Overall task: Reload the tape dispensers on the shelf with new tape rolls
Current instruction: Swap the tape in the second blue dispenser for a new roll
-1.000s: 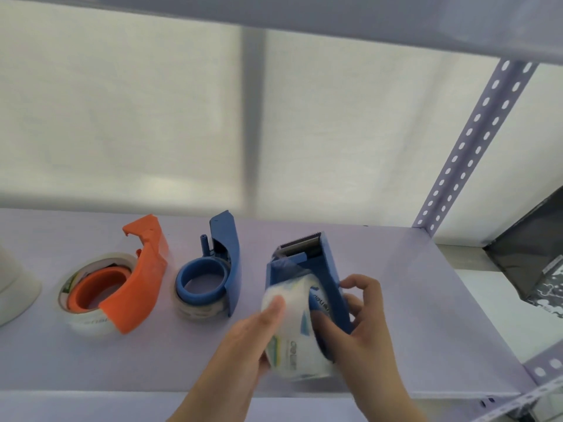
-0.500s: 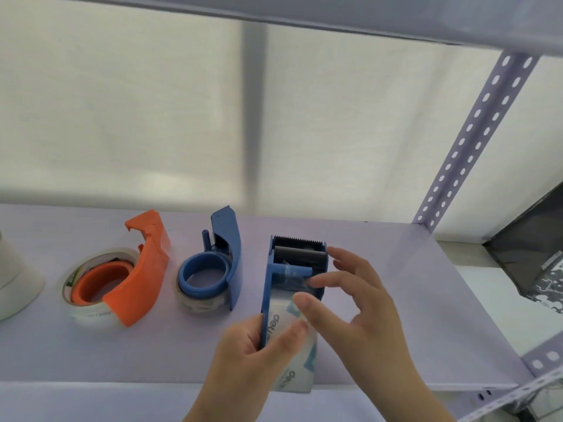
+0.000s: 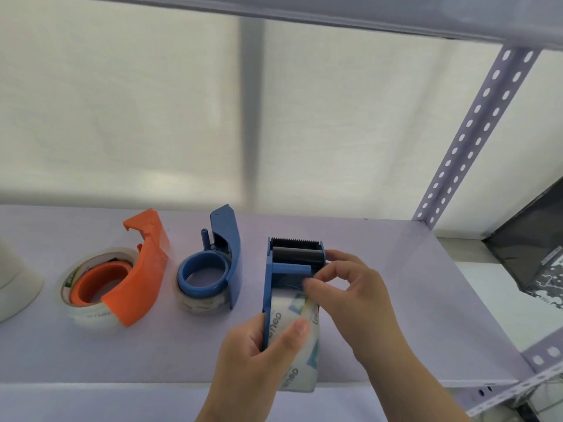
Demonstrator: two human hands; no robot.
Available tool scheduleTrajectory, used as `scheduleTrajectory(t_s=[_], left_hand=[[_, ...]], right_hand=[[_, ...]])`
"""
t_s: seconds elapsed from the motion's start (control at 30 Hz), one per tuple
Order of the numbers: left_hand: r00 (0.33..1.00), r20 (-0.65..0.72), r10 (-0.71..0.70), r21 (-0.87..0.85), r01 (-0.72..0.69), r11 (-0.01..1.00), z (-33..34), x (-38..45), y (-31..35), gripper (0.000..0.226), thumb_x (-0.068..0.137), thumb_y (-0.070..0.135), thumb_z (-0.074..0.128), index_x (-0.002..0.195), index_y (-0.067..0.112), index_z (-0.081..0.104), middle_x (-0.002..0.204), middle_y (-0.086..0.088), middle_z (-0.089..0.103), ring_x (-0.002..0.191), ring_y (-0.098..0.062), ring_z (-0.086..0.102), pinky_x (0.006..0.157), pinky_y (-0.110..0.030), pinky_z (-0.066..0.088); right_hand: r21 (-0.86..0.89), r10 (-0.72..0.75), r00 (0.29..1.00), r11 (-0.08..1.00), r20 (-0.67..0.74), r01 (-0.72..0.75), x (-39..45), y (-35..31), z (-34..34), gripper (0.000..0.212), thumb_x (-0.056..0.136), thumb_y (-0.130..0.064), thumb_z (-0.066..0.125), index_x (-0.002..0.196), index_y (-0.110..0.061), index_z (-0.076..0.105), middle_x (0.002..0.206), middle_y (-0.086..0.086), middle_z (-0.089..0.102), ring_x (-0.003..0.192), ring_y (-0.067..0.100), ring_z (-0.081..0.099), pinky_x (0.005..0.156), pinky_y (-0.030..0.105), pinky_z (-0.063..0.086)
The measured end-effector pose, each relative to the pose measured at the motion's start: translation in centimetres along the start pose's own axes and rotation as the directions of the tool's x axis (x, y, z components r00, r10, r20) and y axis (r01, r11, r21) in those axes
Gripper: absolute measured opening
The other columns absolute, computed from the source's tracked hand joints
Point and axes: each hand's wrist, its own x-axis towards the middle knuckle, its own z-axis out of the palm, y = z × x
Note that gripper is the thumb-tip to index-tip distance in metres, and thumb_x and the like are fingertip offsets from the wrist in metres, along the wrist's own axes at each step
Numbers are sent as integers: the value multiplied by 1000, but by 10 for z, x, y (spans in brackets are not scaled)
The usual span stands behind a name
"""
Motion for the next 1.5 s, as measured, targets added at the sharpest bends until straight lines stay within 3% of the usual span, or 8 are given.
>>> scheduleTrajectory(t_s=[0.17, 0.33, 0.47, 0.7, 1.13, 1.33, 1.43, 1.5], left_hand=[[1000, 9, -18, 28, 17, 999, 0, 3, 3, 43, 46, 50, 65, 77, 21, 69, 73, 0, 77, 73, -24, 72, 65, -35, 59], [999, 32, -23, 33, 22, 999, 1, 3, 5, 39, 47, 47, 65, 75, 20, 69, 70, 0, 77, 63, -16, 72, 59, -30, 59], [999, 50, -7, 34, 6, 999, 1, 3, 5, 35, 49, 45, 66, 74, 21, 70, 69, 1, 77, 63, -15, 72, 55, -25, 57], [984, 179, -4, 83, -11, 996, -6, 8, 8, 35, 58, 42, 79, 84, 19, 75, 80, -6, 77, 79, -27, 73, 70, -39, 59], [949, 307, -76, 155, 29, 987, -12, 10, 14, 34, 60, 24, 74, 93, 21, 68, 94, -5, 77, 88, -23, 73, 78, -37, 60], [971, 239, -32, 99, 9, 995, -7, 10, 15, 29, 62, 51, 72, 76, 25, 75, 78, 0, 77, 77, -21, 71, 70, -33, 57], [964, 262, -52, 132, 18, 991, -7, 10, 17, 20, 73, 37, 71, 83, 20, 74, 87, -7, 77, 86, -27, 71, 76, -39, 58], [956, 287, -62, 170, 13, 985, -8, 8, 17, 6, 77, 27, 72, 80, 23, 74, 88, -3, 76, 81, -17, 72, 71, -29, 59]], right_hand=[[-98, -57, 998, 994, -25, 54, 4, -4, -4, 23, 74, -8, 76, 56, -20, 69, 111, -15, 60, 100, 2, 59, 63, 6, 48], [-163, -154, 981, 977, -117, 134, 3, 2, -2, 27, 76, -7, 76, 58, -26, 68, 111, -14, 59, 96, 4, 63, 77, 24, 58], [-257, -258, 947, 945, -191, 205, 3, 7, -2, 36, 74, -9, 78, 58, -38, 63, 98, -20, 54, 95, 5, 58, 73, 14, 45], [-227, -326, 866, 940, -379, 255, 3, 12, -4, 30, 70, -14, 82, 62, -37, 64, 83, -11, 49, 76, 10, 51, 62, 7, 38], [-190, -259, 936, 958, -237, 217, 29, -1, -11, 21, 69, -20, 83, 60, -32, 68, 84, -9, 55, 75, 7, 52, 60, 6, 34], [-158, -229, 951, 967, -206, 198, 35, -2, -8, 18, 69, -19, 83, 60, -27, 70, 84, -15, 58, 82, 9, 56, 66, 16, 36], [-163, -233, 945, 967, -231, 198, 40, -5, -13, 22, 70, -20, 82, 58, -29, 66, 80, -14, 63, 80, 7, 58, 65, 17, 39], [-136, -210, 947, 974, -244, 181, 45, -8, -17, 26, 70, -20, 83, 56, -30, 64, 73, -14, 63, 75, 6, 57, 63, 20, 41]])
